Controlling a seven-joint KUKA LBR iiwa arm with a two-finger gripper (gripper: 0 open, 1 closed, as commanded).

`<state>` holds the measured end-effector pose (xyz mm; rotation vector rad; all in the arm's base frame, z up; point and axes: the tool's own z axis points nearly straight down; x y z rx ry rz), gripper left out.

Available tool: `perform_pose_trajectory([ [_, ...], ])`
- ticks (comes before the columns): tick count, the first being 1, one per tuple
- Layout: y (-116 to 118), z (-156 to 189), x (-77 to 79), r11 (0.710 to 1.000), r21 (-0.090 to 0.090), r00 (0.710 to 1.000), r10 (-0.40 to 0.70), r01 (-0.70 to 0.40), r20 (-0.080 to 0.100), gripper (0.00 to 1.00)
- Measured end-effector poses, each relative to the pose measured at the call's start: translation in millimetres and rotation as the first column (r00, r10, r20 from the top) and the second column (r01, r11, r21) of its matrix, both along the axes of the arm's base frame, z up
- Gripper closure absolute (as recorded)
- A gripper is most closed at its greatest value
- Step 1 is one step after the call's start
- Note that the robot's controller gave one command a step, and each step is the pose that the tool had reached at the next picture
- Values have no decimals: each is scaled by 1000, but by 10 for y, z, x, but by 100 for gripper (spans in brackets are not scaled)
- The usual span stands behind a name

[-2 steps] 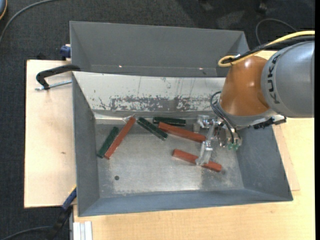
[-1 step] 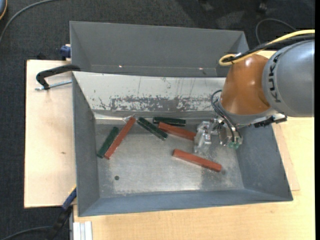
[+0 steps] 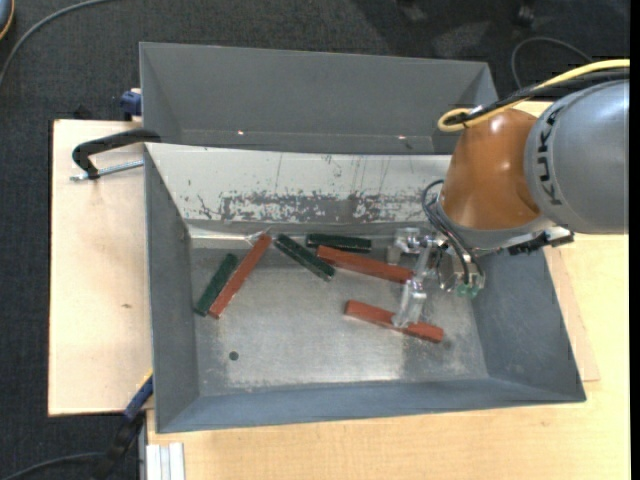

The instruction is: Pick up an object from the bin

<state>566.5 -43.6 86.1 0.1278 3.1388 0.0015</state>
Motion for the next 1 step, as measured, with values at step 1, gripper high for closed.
perform_pose_trajectory([
  [1, 0, 0, 0, 1000, 0, 1000, 0, 0, 0, 100],
])
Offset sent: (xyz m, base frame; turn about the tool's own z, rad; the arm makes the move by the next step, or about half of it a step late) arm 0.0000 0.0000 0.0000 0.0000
